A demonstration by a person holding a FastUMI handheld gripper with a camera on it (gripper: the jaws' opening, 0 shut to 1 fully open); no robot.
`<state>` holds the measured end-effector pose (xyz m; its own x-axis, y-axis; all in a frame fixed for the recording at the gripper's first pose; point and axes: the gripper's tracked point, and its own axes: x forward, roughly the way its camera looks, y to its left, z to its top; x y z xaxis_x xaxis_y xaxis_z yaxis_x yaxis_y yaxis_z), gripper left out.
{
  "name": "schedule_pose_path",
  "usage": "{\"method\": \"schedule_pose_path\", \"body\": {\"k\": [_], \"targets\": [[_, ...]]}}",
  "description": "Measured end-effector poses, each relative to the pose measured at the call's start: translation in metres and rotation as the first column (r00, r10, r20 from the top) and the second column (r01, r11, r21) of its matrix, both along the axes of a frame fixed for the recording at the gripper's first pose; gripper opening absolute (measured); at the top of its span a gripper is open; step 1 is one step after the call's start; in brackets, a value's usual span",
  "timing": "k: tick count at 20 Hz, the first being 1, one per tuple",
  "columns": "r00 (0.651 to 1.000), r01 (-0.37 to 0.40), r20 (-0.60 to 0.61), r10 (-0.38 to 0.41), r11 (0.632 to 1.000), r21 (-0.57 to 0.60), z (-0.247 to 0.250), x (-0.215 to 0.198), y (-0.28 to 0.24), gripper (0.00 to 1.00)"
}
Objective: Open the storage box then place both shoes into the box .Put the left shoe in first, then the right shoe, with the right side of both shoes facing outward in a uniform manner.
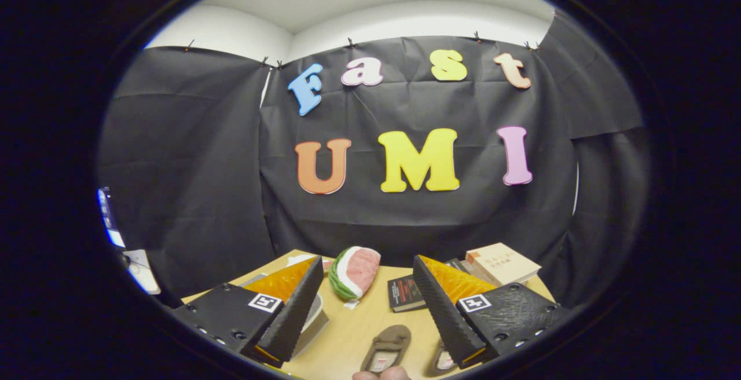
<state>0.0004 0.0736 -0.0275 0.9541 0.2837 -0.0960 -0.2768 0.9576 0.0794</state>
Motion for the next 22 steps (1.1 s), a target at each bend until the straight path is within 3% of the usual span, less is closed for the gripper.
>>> {"method": "schedule_pose_path", "body": {"k": [8, 10, 22], "targets": [[0.98, -0.134, -0.134, 0.146, 0.986, 0.1, -0.065, 0.003, 0.055, 0.96], [0.959, -0.18, -0.195, 0.206, 0.973, 0.145, -0.089, 0.003, 0.07, 0.95], [0.83, -0.224, -0.424, 0.363, 0.912, 0.343, -0.196, 0.007, 0.137, 0.96]]}}
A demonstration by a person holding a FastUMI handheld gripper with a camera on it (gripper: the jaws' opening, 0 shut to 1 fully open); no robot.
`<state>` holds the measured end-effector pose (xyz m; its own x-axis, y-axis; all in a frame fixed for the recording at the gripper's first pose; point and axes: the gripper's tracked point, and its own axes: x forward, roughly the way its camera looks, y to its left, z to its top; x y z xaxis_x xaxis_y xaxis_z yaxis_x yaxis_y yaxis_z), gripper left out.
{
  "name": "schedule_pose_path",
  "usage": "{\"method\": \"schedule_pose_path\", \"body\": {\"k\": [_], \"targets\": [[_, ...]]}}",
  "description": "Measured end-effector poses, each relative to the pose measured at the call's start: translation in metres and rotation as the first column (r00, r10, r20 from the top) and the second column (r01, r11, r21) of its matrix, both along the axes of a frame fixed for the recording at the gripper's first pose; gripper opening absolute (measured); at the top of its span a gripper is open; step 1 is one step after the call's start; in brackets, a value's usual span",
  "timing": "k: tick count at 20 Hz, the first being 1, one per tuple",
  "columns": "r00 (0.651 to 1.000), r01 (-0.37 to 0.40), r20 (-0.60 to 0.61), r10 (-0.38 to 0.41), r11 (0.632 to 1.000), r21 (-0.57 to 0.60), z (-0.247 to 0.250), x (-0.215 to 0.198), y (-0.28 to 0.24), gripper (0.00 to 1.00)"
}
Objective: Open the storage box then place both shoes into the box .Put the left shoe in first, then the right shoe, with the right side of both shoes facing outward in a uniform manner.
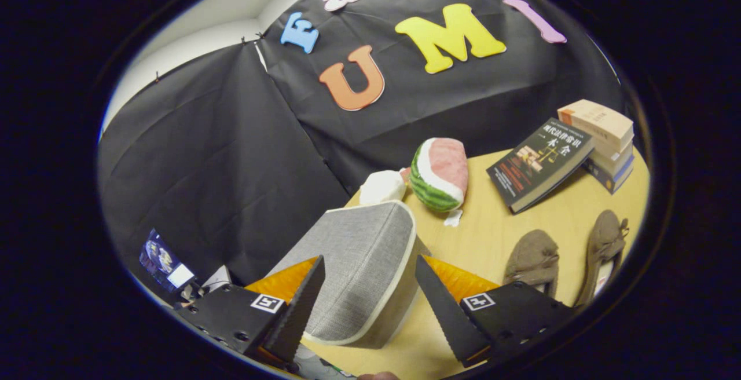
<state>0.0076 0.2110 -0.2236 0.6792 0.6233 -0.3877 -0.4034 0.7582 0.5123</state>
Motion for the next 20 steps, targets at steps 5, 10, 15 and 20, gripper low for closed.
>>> {"method": "schedule_pose_path", "body": {"k": [5, 10, 15, 20], "targets": [[0.994, 0.021, -0.11, -0.014, 0.998, 0.057, -0.027, 0.0, 0.014, 0.96], [0.967, 0.042, -0.254, 0.001, 0.986, 0.161, -0.04, -0.004, 0.031, 0.96], [0.942, 0.086, -0.335, -0.001, 0.967, 0.239, -0.043, -0.006, 0.034, 0.95], [0.909, 0.105, -0.414, 0.043, 0.939, 0.327, -0.036, -0.009, 0.038, 0.94]]}}
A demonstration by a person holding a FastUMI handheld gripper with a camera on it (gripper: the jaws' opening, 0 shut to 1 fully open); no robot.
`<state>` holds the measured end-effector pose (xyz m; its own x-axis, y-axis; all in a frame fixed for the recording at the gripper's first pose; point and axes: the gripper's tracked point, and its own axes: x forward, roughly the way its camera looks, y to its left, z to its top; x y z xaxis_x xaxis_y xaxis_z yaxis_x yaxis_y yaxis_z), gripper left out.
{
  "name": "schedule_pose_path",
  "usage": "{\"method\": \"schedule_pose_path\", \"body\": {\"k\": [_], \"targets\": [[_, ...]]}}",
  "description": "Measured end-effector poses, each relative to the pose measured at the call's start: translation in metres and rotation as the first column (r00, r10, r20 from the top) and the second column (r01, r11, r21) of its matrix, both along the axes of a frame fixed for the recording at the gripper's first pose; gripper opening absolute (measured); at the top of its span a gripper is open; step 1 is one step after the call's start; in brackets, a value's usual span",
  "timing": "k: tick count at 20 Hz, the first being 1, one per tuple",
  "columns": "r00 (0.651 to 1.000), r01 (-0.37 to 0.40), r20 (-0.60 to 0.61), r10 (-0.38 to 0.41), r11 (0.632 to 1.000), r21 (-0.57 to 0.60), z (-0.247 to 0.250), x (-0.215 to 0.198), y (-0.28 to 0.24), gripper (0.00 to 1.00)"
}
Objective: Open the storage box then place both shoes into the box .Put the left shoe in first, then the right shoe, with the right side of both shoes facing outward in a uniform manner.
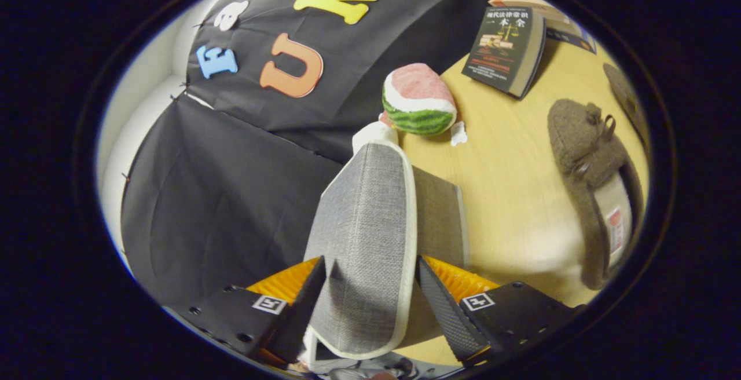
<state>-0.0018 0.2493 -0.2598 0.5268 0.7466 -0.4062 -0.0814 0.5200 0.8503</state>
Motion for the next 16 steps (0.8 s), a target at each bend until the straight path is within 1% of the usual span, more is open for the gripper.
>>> {"method": "schedule_pose_path", "body": {"k": [2, 3, 5, 6, 7, 9, 10, 11, 12, 16], "targets": [[1.0, -0.004, 0.012, 0.004, 1.0, -0.013, 0.004, 0.002, -0.002, 0.78], [0.999, -0.001, 0.032, 0.001, 1.0, -0.01, 0.011, 0.004, -0.002, 0.74], [0.998, -0.022, 0.053, 0.023, 1.0, -0.02, 0.018, 0.003, -0.003, 0.65], [0.998, 0.006, 0.068, -0.003, 0.999, -0.038, 0.028, 0.005, -0.01, 0.63], [0.996, 0.048, 0.079, -0.042, 0.995, -0.084, 0.029, 0.011, -0.024, 0.44], [0.996, 0.005, 0.086, 0.002, 0.997, -0.077, 0.045, 0.001, -0.019, 0.04], [0.995, 0.01, 0.095, -0.002, 0.996, -0.087, 0.062, 0.006, -0.021, 0.05], [0.993, -0.004, 0.113, 0.016, 0.995, -0.104, 0.062, 0.006, -0.012, 0.0], [0.99, -0.009, 0.139, 0.024, 0.994, -0.11, 0.076, 0.004, -0.014, 0.0], [0.969, -0.06, 0.23, 0.086, 0.991, -0.119, 0.133, 0.009, 0.017, 0.0]]}}
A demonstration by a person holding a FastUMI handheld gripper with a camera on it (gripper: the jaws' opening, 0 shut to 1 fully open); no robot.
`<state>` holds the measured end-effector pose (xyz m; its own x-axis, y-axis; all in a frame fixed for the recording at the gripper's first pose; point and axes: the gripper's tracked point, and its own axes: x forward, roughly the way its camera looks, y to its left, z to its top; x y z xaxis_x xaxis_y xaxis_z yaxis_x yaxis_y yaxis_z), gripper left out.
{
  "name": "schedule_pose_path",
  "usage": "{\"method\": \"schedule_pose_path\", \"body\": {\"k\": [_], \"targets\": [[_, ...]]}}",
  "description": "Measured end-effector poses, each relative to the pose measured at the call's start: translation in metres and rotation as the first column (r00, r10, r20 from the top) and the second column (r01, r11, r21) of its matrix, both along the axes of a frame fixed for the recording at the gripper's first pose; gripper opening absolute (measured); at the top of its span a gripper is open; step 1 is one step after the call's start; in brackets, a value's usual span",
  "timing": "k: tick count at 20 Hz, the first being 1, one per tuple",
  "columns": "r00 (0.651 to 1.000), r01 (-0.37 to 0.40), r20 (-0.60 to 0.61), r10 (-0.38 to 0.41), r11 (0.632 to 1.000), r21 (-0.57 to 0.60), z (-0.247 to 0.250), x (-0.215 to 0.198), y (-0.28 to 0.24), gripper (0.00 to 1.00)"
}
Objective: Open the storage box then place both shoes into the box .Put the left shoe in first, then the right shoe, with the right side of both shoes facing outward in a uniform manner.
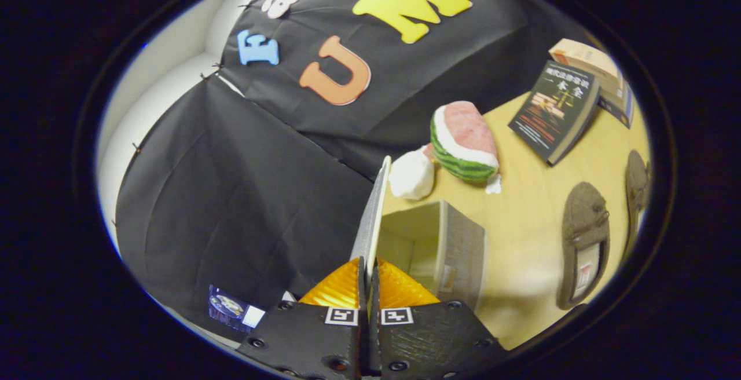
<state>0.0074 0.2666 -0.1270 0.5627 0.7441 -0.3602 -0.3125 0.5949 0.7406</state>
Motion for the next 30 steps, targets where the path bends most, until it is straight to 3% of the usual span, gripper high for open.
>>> {"method": "schedule_pose_path", "body": {"k": [7, 9, 11, 14, 18, 21, 25, 30], "targets": [[0.976, -0.144, 0.157, 0.154, 0.987, -0.075, 0.074, -0.015, 0.111, 0.0], [0.962, -0.168, 0.2, 0.189, 0.979, -0.116, 0.081, -0.018, 0.14, 0.11], [0.951, -0.197, 0.216, 0.222, 0.971, -0.134, 0.082, -0.024, 0.162, 0.15], [0.936, -0.219, 0.244, 0.252, 0.964, -0.153, 0.08, -0.029, 0.184, 0.32], [0.917, -0.252, 0.268, 0.296, 0.95, -0.185, 0.076, -0.04, 0.203, 0.7], [0.916, -0.233, 0.282, 0.284, 0.951, -0.203, 0.078, -0.042, 0.195, 0.81], [0.909, -0.144, 0.343, 0.237, 0.951, -0.274, 0.082, -0.036, 0.161, 0.94], [0.902, 0.001, 0.409, 0.14, 0.946, -0.324, 0.09, -0.029, 0.078, 0.94]]}}
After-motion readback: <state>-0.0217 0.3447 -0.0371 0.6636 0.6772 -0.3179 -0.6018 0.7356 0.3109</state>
